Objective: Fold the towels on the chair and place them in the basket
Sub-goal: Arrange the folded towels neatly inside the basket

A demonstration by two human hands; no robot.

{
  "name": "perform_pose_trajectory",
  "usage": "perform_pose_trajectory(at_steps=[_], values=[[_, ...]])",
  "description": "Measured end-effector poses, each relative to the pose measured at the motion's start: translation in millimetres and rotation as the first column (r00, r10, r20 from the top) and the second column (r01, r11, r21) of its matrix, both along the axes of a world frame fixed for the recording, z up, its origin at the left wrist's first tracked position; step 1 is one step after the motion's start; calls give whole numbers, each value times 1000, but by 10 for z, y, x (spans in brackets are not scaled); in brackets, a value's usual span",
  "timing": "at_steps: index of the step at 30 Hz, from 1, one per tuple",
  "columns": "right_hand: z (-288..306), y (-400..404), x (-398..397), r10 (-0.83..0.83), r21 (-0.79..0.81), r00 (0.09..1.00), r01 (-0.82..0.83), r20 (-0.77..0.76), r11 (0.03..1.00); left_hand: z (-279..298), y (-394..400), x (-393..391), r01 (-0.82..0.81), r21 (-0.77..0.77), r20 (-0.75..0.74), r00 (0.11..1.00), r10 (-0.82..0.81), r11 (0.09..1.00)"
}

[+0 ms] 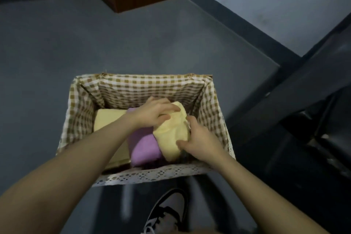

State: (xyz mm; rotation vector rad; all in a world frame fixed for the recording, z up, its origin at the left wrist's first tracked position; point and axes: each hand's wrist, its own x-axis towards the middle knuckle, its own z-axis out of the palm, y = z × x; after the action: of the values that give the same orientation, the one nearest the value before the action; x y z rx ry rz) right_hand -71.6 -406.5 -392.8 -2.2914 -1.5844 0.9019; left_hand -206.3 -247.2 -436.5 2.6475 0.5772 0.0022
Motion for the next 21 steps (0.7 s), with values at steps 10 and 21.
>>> perform_pose_trajectory(at_steps=[10,21], values=[[-467,426,79,290,-92,937,-277,194,956,-491,-347,-98,-102,189,-209,968,142,977],[-977,773,62,547,-430,809,-425,214,797,-730,-154,-330,-82,255,-271,950,153,964]])
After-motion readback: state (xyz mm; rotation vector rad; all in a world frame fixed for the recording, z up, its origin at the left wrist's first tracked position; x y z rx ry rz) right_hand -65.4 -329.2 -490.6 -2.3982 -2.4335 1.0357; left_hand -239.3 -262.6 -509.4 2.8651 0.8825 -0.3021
